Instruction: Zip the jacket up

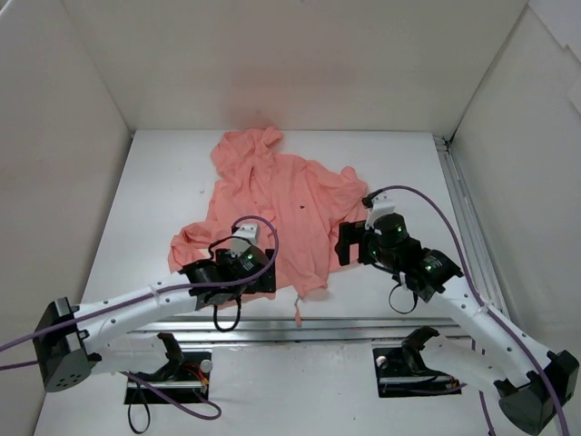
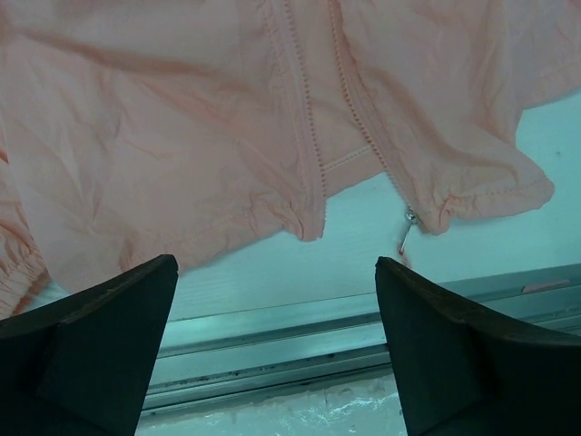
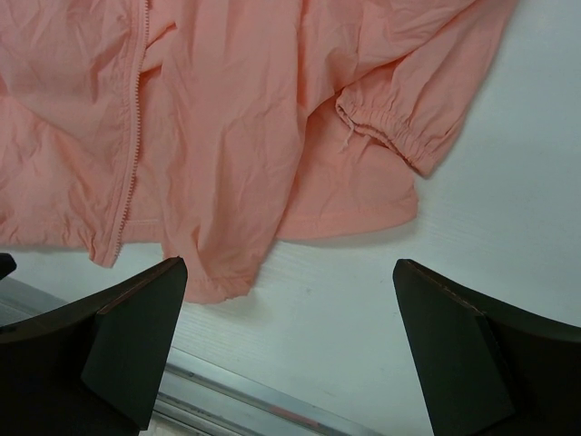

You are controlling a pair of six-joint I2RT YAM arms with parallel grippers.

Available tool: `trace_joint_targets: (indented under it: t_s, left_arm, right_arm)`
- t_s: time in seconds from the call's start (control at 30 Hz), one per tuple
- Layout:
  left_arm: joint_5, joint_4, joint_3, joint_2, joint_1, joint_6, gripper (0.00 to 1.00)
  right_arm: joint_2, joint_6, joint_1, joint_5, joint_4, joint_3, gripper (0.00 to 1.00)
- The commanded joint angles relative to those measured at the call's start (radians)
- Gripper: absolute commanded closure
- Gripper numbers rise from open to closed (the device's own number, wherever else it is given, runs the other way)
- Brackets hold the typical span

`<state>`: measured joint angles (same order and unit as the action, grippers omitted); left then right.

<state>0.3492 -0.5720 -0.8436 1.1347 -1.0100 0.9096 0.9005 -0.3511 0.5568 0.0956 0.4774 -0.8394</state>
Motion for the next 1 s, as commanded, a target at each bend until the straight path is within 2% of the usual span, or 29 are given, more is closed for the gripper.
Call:
trace_joint_targets:
  t_s: [0.0,0.07,0.17,0.33,0.6,0.77,0.97]
  left_arm:
    - [0.028,-0.008,-0.069,0.065,-0.025,0.043,0.16]
    - [0.034,-0.009,-0.086,0.094,-0.035,0.041,0.26]
    - [0.025,-0.006,-0.118,0.16,-0.044,0.032,0.37]
    - [0.007,-0.002,-0.161,0.269,-0.053,0.031,0.46]
    - [-0.025,0.024,-0.166,0.353,-0.041,0.003,0.55]
    - [-0.076,0.08,-0.115,0.358,-0.006,-0.017,0.61]
    - [-0.119,0.092,-0.121,0.395,0.005,-0.046,0.63]
  right_arm:
    - [0.008,-0.02,0.017,0.03,-0.031,-0.003,0.02]
    - [0.009,-0.028,0.018,0.027,-0.031,0.0,0.02]
    - [0.014,-0.037,0.032,0.02,-0.033,0.005,0.02]
    - [0.025,-0.037,0.055,0.032,-0.03,0.008,0.02]
    - [0.026,-0.025,0.075,0.016,-0.031,0.019,0.02]
    - [0.015,-0.02,0.078,0.019,-0.031,0.028,0.02]
    - [-0.002,-0.019,0.08,0.029,-0.03,0.042,0.03]
